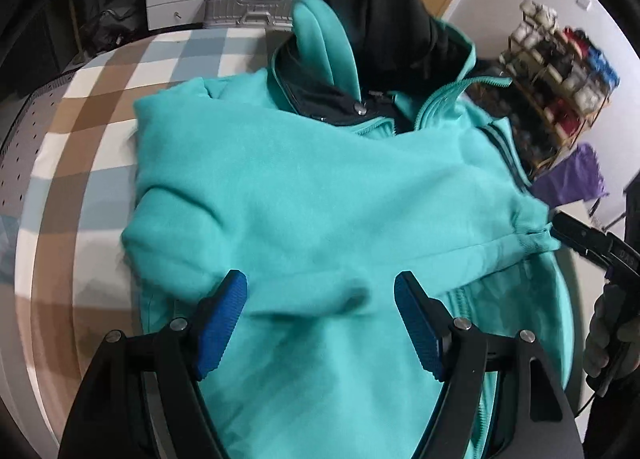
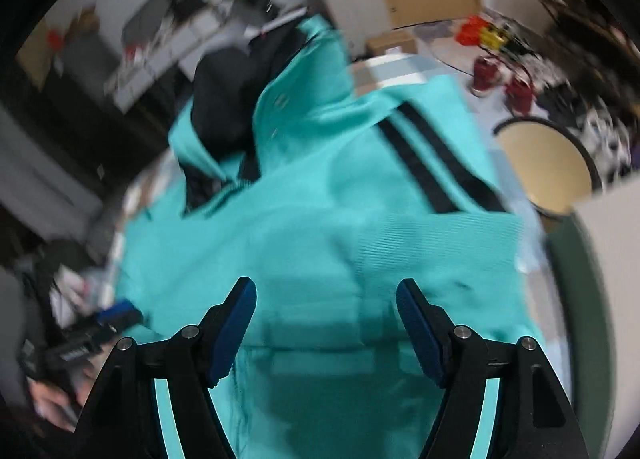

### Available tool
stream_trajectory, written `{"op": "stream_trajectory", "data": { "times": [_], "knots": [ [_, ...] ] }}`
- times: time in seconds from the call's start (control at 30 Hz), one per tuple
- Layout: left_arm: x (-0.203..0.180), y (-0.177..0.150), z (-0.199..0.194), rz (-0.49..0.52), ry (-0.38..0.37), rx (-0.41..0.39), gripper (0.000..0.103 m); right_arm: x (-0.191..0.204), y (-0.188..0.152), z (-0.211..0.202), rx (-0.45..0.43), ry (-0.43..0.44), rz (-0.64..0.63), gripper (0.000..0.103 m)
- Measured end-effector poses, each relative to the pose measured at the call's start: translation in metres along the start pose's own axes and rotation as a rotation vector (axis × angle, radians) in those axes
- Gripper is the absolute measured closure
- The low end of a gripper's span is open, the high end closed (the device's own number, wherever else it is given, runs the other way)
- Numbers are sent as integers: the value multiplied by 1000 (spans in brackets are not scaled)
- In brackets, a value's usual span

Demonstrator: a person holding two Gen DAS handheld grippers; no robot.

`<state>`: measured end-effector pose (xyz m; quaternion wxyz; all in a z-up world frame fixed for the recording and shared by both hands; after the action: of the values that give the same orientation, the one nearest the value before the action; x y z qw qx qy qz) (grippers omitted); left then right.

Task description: Fold large clothes

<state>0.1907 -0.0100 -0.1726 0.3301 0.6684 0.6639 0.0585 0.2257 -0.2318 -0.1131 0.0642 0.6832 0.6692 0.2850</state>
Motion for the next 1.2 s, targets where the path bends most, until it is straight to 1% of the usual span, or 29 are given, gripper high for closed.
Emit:
{"op": "stream_trajectory", "data": {
  "times": [0.03,0.07,0.17,0.27,0.33,0.4,0.43,0.47,0.5,0.53,0.6,0.63,0.67,0.77,0.87,0.97,1.07,1.13,1.17,1.2],
  "knots": [
    [0,0,-3,-22,-8,-20,31,-12,1,-8,-9,-9,25,24],
    [-1,0,-2,-40,-13,-27,31,-29,0,-14,-18,-46,50,22],
    [1,-5,6,-79,-14,-33,31,-61,3,-11,-5,-139,84,22],
    [4,-9,11,-84,7,-29,31,-73,10,1,18,-175,86,22],
    [6,-7,13,-85,27,-36,31,-75,13,11,44,-203,49,22],
    [8,-4,16,-95,24,-37,31,-75,16,23,53,-237,4,23],
    [8,-3,18,-93,24,-32,31,-73,19,27,47,-237,2,27],
    [10,-4,18,-90,27,-30,31,-71,18,27,46,-226,5,37],
    [10,-3,18,-91,31,-31,31,-68,21,30,48,-230,7,44],
    [11,0,18,-89,30,-37,31,-66,22,31,47,-260,-2,54],
    [12,3,18,-92,23,-41,31,-62,26,27,24,-318,-49,77],
    [13,4,18,-96,18,-44,31,-62,30,25,11,-333,-73,86],
    [13,5,18,-97,16,-46,31,-58,33,19,-1,-352,-98,86],
    [14,6,21,-97,24,-43,31,-51,39,6,-44,-340,-114,88],
    [14,7,20,-102,21,-45,31,-36,49,-5,-105,-362,-196,90],
    [12,9,14,-93,15,-64,31,-15,75,-28,-232,-378,-268,90],
    [9,12,10,-69,22,-72,31,-10,102,-43,-330,-386,-246,90],
    [13,15,8,-68,45,-88,31,-18,112,-35,-323,-375,-207,90],
    [15,16,8,-76,42,-94,31,-27,113,-23,-303,-384,-180,90],
    [16,16,9,-82,38,-87,31,-36,108,-7,-254,-397,-165,90]
  ]
}}
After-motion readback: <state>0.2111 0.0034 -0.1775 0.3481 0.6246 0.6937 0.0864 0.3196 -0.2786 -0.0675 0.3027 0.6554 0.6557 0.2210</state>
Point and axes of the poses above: each gripper's, at about its wrist camera, not at the fingertips, and z roughly the way its jaws point, x to its left, y to its top, the point moved 10 cm from there along z, roughly the way its jaws point, and after that the axes turned 4 degrees about -y, right-handed, at the moved point
